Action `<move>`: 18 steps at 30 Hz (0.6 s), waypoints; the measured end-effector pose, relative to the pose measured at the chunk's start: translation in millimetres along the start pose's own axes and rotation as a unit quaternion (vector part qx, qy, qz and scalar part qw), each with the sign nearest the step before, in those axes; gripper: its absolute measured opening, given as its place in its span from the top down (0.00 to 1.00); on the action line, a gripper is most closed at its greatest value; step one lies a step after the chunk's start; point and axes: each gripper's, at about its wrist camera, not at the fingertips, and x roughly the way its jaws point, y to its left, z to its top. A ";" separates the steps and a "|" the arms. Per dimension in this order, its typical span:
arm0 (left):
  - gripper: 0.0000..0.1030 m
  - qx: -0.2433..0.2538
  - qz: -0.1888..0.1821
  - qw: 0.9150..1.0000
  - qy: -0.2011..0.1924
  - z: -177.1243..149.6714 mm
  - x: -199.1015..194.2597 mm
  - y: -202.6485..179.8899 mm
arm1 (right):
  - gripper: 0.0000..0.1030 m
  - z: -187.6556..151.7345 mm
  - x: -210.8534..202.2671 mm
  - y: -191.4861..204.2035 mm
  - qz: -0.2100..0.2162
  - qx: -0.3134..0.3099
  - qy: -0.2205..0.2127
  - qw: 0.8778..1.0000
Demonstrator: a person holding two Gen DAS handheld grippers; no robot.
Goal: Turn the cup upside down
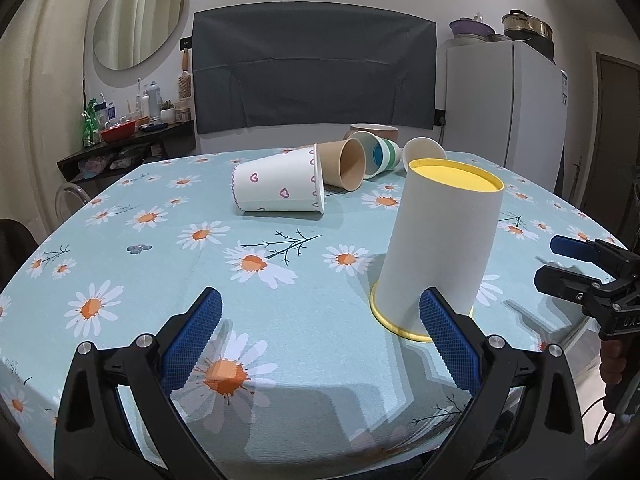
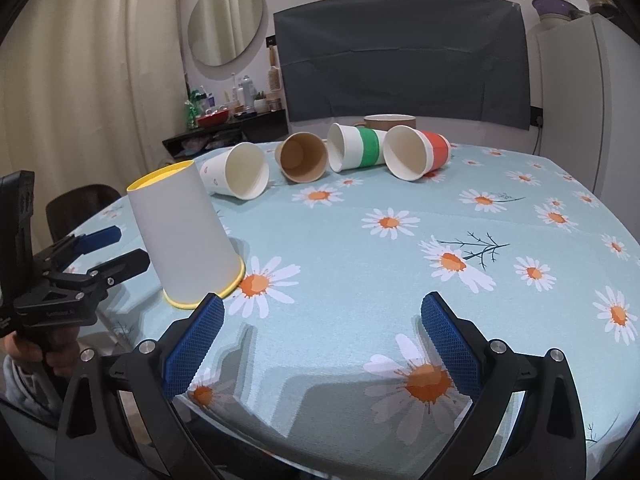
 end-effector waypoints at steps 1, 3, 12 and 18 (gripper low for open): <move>0.06 0.001 0.002 1.000 -0.001 0.3 -0.8 0.2 | 0.08 -0.1 -0.7 0.0 0.001 0.000 -0.001 1.000; 0.06 0.003 0.004 1.000 -0.002 0.6 -3.2 0.5 | 0.08 -0.2 -1.0 1.1 0.001 -0.004 0.000 1.000; 0.06 0.020 0.013 1.000 -0.005 1.5 -8.3 -2.9 | 0.08 -2.0 -2.2 6.3 0.003 -0.016 -0.008 1.000; 0.06 0.022 0.015 1.000 0.000 0.3 -6.5 -2.5 | 0.08 -0.8 -5.9 5.5 -0.009 -0.020 -0.016 1.000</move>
